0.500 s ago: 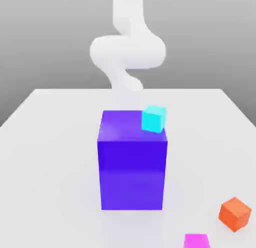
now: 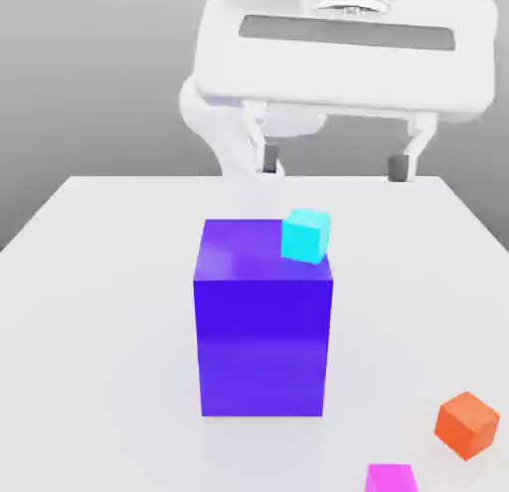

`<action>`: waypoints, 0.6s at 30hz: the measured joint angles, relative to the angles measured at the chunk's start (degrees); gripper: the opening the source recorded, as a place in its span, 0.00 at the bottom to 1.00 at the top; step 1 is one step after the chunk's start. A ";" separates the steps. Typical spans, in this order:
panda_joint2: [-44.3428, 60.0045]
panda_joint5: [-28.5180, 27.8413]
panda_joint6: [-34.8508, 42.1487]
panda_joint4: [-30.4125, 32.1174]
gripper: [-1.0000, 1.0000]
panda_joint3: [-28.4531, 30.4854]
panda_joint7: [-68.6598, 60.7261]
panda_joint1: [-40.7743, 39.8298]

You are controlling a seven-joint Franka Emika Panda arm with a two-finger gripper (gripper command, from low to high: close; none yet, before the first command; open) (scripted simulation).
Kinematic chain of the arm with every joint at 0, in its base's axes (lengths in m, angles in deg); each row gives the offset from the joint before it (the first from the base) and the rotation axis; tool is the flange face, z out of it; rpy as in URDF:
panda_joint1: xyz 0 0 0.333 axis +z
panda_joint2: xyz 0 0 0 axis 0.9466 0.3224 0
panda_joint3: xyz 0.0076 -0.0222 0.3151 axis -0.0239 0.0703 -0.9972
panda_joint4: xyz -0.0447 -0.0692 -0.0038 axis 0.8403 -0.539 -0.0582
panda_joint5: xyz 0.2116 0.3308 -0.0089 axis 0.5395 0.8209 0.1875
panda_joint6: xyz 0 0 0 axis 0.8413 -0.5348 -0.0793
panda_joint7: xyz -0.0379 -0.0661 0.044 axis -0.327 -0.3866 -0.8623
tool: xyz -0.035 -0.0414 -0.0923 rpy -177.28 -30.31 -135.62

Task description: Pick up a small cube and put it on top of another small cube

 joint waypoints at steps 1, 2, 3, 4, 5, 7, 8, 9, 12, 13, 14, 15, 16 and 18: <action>2.08 -0.53 -0.55 -0.07 0.50 -0.35 0.85 0.12; 4.16 -1.05 -1.11 -0.14 0.50 -0.65 1.68 0.40; 6.24 -1.52 -1.67 -0.21 0.50 -0.86 2.49 0.69; 8.31 -1.95 -2.23 -0.27 0.50 -1.01 3.27 1.09; 10.37 -2.31 -2.80 -0.34 0.50 -1.07 4.00 1.55; 14.45 -2.84 -3.97 -0.46 0.50 -1.21 5.31 2.21; 16.48 -2.99 -4.56 -0.51 0.50 -1.30 5.90 2.52; 18.49 -3.07 -5.17 -0.56 0.50 -1.38 6.43 2.83; 24.46 -2.87 -7.02 -0.70 0.50 -1.78 7.73 3.84; 26.42 -2.67 -7.66 -0.74 0.50 -1.99 8.06 4.16; 28.37 -2.40 -8.31 -0.77 0.50 -2.22 8.35 4.45; 30.35 -2.42 -9.21 -0.93 0.50 -2.25 8.72 4.78; 32.40 -2.84 -10.47 -1.26 0.50 -1.89 9.21 5.21; 36.57 -4.15 -13.42 -2.13 0.50 -0.60 10.31 6.35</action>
